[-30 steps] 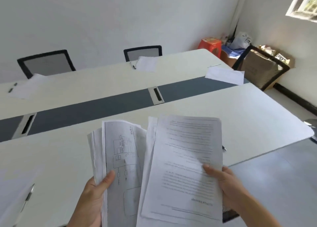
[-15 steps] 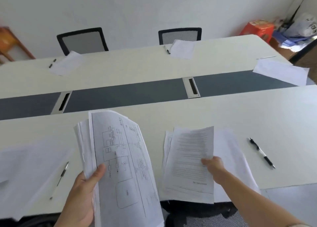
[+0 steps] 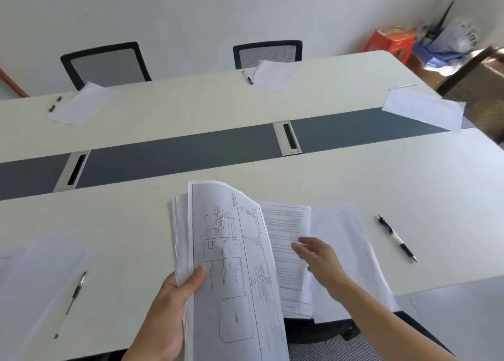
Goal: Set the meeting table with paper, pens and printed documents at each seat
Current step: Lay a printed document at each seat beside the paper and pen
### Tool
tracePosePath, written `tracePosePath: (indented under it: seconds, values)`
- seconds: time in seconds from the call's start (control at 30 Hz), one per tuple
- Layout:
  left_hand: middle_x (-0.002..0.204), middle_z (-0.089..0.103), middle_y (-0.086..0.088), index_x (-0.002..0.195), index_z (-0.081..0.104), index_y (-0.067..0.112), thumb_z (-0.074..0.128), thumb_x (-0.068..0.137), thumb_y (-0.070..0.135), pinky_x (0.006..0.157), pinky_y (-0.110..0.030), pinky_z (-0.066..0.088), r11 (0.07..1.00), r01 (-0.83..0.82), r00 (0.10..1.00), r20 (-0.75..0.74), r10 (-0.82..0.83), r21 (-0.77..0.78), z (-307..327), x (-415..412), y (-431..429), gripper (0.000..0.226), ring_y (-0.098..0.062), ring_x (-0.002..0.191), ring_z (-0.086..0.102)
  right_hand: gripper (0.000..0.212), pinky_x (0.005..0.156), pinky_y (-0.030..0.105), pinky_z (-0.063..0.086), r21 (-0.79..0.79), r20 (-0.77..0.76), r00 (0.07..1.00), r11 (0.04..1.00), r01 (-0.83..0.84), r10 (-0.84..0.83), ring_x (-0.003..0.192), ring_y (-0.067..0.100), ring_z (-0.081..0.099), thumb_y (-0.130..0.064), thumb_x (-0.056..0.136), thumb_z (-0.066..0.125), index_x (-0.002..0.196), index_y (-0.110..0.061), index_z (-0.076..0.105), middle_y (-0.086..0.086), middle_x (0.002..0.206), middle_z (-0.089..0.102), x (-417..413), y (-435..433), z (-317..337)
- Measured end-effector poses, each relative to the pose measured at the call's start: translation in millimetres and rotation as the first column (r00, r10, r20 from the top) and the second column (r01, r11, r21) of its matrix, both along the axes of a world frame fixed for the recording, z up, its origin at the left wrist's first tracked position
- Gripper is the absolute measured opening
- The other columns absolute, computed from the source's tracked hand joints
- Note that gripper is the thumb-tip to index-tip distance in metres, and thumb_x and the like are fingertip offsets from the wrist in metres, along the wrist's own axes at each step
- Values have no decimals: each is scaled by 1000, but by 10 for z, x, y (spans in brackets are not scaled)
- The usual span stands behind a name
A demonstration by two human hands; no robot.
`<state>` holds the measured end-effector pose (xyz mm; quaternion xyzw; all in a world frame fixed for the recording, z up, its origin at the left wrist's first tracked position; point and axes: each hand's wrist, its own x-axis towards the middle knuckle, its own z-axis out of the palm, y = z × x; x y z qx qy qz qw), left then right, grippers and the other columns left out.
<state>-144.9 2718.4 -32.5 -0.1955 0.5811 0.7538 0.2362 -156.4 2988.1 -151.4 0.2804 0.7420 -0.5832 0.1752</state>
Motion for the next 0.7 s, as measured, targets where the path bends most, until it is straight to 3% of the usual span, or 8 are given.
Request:
tracePosePath:
  seconds: [0.07,0.13,0.23,0.33,0.5,0.63,0.7]
  values:
    - [92,77,-12,100,71,5,53,89,14,54,-27,58,1000,29,1000,6,-29,2,-8,-21,93,23,-23,77,75,38,93,44,55,-374,40,999,927,31,-18,99,27,70,-42,92,59,116,-14,64,14,112,72,173,-96,173]
    - [93,76,-13,102,70,3,53,89,14,54,-27,58,997,71,997,14,-71,2,-29,-30,168,24,-23,78,75,37,83,43,58,-474,19,997,877,79,-80,93,33,72,-33,87,66,110,-3,65,19,103,74,347,-151,290]
    - [91,77,-13,102,70,4,53,91,16,56,-30,59,994,112,993,47,-112,-16,-87,-11,268,23,-23,77,75,40,83,49,58,-497,21,965,835,236,-260,93,38,72,-22,75,75,103,5,66,22,101,74,567,-116,391]
    - [100,75,-16,108,69,3,60,83,30,84,-46,55,989,147,982,117,-148,17,-136,1,424,37,-31,90,73,32,86,59,55,-501,41,918,787,361,-395,95,45,70,-15,81,72,103,7,67,26,101,73,795,75,495]
    - [118,70,-12,124,61,9,64,82,50,99,-51,47,958,283,942,174,-288,54,-196,90,908,58,-31,110,66,21,71,45,60,-371,-65,786,746,553,-615,80,37,73,-16,85,67,92,3,72,23,93,75,1307,489,555]
    - [111,73,-5,121,59,14,63,83,41,94,-46,50,917,395,908,132,-398,52,-195,294,1495,47,-25,108,66,12,58,36,60,-304,-151,624,636,709,-767,71,29,74,-10,89,66,96,-2,70,16,87,77,1825,866,554]
    - [115,72,-4,125,56,15,69,75,45,101,-49,46,891,450,882,123,-455,62,-152,444,1831,59,-26,113,64,13,58,35,60,-310,-176,557,582,751,-812,71,28,75,-12,88,66,94,-1,69,15,86,77,2072,1087,556]
